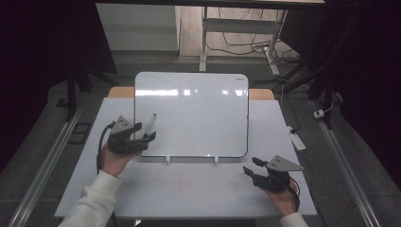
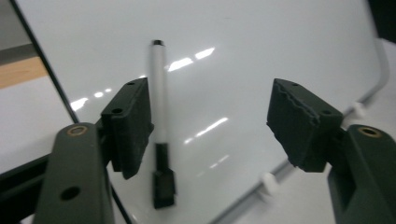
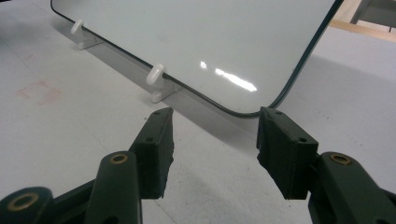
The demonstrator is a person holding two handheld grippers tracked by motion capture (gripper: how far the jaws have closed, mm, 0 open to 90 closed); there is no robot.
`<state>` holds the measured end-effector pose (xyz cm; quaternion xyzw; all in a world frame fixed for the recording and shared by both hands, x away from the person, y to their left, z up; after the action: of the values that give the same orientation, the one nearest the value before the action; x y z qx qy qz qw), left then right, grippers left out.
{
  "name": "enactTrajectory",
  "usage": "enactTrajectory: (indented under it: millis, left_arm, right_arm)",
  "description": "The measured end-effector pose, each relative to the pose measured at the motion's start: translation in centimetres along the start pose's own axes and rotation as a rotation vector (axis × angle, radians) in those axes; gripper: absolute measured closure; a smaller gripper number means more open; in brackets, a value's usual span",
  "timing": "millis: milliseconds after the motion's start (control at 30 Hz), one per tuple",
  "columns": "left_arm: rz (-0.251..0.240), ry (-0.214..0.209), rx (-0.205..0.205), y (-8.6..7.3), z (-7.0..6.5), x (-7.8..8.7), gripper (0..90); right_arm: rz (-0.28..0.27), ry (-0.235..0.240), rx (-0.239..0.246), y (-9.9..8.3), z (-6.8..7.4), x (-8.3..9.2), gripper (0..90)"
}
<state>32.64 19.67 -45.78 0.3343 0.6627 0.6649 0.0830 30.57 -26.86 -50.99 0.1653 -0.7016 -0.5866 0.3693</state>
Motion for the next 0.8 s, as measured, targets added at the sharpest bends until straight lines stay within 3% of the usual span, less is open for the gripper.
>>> enactTrajectory:
  millis: [233, 433, 600, 800]
  left_arm:
    - [0.036, -0.082, -0.022, -1.9, -1.0, 2.7, 28.8]
    - [0.087, -0.133, 0.009, -4.7, -1.3, 4.8, 28.1]
    - [0.128, -0.138, 0.016, -6.5, -1.4, 5.5, 27.2]
    - [0.147, -0.139, 0.020, -7.2, -1.3, 5.5, 27.3]
  right_arm:
    - [0.007, 0.002, 0.020, -0.2, -0.3, 0.1, 45.9]
    - [0.010, -0.006, 0.024, -0.5, -0.8, 0.3, 45.6]
    - [0.011, -0.024, 0.038, -0.6, -1.1, 0.4, 45.4]
    - [0.005, -0.026, 0.064, -0.5, -0.9, 0.4, 44.9]
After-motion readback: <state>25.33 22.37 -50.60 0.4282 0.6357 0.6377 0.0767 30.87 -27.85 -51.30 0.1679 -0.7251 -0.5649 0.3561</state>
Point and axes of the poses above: each handheld gripper's, and its own axes: x roughly backward along the jaws, y roughly out of its top, z roughly to its left, the point moved 2 cm from there along -x, roughly forward along the jaws, and after that the axes turned 9 degrees about -z, right-handed, at the moved point
